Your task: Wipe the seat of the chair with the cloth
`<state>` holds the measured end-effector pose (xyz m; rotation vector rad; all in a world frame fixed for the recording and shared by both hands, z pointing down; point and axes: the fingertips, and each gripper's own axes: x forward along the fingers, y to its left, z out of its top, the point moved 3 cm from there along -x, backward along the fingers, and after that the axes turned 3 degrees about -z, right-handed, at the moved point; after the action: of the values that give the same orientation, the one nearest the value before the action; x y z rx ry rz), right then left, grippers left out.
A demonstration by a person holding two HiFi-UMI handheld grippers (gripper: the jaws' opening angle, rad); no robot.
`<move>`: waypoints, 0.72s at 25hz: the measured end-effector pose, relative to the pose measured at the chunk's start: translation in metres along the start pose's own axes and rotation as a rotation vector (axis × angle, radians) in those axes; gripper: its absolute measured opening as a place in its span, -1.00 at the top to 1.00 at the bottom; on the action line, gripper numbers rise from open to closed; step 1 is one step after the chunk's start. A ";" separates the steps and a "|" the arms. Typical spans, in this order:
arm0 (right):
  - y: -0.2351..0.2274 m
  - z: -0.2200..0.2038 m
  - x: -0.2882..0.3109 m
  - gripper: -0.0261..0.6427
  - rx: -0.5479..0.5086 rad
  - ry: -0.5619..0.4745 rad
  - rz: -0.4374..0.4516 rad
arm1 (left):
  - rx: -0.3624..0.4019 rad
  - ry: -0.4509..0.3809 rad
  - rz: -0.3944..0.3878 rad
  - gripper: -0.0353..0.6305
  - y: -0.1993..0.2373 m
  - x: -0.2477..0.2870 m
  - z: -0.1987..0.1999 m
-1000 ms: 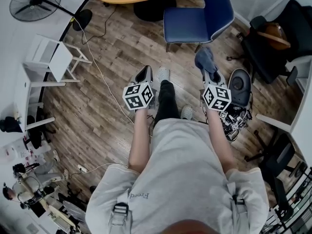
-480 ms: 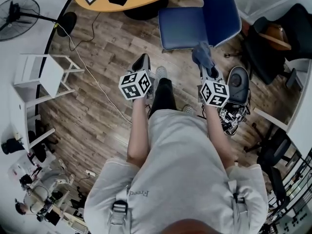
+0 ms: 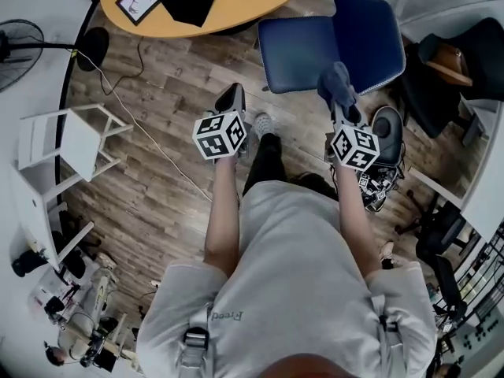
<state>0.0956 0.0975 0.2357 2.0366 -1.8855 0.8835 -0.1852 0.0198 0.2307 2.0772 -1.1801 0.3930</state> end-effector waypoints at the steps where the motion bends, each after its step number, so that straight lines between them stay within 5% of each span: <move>1: 0.000 0.003 0.005 0.67 -0.001 0.002 -0.009 | -0.003 0.012 -0.006 0.81 0.005 0.007 -0.001; 10: -0.020 0.007 0.066 0.67 0.009 0.028 -0.058 | -0.006 0.115 -0.027 0.81 0.038 0.073 -0.029; 18: -0.049 -0.015 0.170 0.67 -0.028 0.098 0.014 | 0.018 0.323 -0.024 0.81 0.064 0.170 -0.117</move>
<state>0.1376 -0.0270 0.3545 1.9299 -1.8520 0.9366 -0.1387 -0.0255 0.4364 1.9499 -0.9605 0.7005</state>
